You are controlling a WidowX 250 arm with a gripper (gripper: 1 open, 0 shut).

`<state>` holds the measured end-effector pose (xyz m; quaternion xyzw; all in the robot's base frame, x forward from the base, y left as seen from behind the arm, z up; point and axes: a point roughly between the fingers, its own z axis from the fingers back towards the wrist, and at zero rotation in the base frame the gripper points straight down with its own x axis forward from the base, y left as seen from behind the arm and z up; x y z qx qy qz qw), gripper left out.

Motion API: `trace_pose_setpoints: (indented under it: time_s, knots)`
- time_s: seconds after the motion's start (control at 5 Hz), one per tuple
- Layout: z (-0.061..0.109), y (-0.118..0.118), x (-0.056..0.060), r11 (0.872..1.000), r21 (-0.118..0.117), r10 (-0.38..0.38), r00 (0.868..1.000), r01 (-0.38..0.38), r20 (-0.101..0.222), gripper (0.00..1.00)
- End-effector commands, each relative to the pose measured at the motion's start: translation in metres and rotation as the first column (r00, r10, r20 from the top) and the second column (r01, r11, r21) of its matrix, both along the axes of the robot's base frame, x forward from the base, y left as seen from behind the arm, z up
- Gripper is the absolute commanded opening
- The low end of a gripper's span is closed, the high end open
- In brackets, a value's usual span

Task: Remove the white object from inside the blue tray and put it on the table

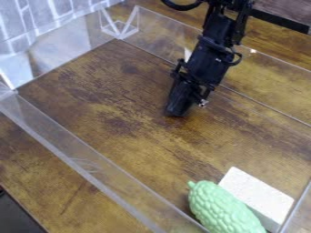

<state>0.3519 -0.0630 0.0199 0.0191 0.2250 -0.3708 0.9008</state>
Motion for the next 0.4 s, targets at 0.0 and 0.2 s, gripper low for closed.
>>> trace_pose_setpoints:
  time_s: [0.0, 0.2]
  knots:
    - [0.0105, -0.0091, 0.0036, 1.0, -0.001, -0.03, 0.999, 0.03, 0.035, 0.0]
    - [0.0096, -0.0117, -0.0005, 0.999, -0.008, -0.041, 0.999, 0.041, 0.031, 0.0]
